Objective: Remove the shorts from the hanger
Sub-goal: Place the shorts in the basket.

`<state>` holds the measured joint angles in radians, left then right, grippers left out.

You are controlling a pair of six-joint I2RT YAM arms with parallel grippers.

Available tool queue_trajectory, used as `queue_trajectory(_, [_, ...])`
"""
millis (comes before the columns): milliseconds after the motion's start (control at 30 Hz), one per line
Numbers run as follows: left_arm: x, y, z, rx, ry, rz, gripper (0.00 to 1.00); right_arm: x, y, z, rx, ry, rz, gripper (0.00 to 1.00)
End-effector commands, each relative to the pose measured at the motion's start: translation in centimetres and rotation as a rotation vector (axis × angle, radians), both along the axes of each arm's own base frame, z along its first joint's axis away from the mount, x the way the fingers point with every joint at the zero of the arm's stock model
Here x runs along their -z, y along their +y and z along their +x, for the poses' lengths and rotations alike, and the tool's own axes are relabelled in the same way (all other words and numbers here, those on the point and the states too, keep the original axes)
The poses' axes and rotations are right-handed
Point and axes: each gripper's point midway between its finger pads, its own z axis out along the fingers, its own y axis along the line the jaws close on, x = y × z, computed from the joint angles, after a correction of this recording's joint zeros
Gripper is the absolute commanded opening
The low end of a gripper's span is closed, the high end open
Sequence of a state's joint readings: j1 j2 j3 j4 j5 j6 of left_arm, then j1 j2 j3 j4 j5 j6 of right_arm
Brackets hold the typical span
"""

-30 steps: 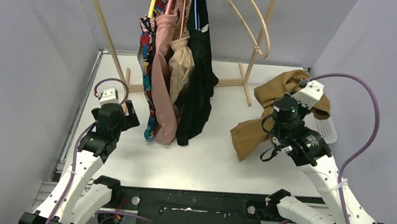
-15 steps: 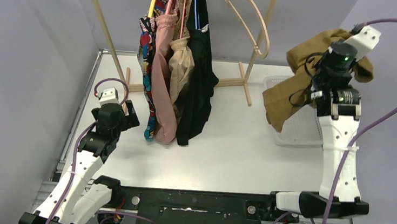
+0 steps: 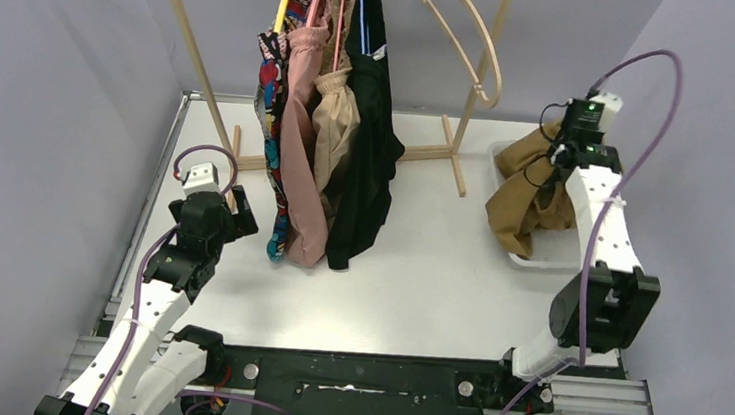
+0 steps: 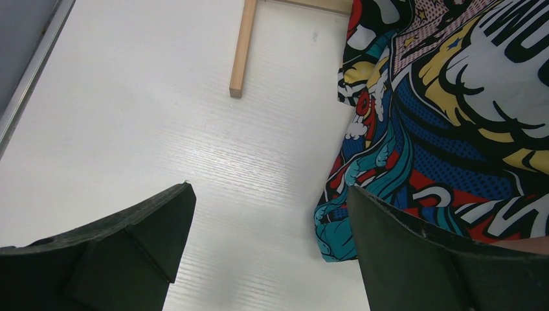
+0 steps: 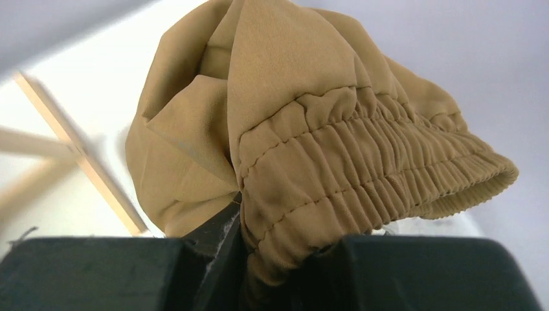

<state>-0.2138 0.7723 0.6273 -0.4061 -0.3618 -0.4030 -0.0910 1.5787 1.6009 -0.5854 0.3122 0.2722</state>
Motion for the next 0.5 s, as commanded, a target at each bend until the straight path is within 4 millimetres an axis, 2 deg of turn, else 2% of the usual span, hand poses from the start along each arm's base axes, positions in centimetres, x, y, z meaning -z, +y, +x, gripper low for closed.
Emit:
queue_trajectory(0, [-1.5,-0.1,0.9,0.013,-0.07,-0.003,0.89,6.8,2.4,1.1,-0.097,0.113,0.137,0.0])
queue_trajectory(67, [-1.5,0.0,0.9,0.01,-0.072,-0.002,0.88,8.5,2.5,1.0,-0.088,0.15,0.157,0.0])
queue_trajectory(100, [-1.5,-0.1,0.9,0.011,-0.071,-0.002,0.89,8.7,2.3,0.9,-0.081,0.157,0.159,0.0])
queue_trajectory(200, [-1.6,-0.1,0.8,0.01,-0.074,-0.003,0.89,8.1,0.9,0.6,-0.027,0.156,0.144,0.0])
queue_trajectory(300, [-1.6,-0.1,0.8,0.011,-0.074,-0.003,0.88,5.6,-2.1,-0.1,0.064,0.121,0.103,0.0])
queue_trajectory(367, [-1.6,-0.2,0.8,0.015,-0.074,-0.003,0.88,3.0,-4.0,-0.4,0.098,0.077,0.073,0.0])
queue_trajectory(467, [-1.7,-0.2,0.8,0.019,-0.078,-0.004,0.89,-1.4,-5.3,-0.1,0.068,-0.007,0.025,0.0])
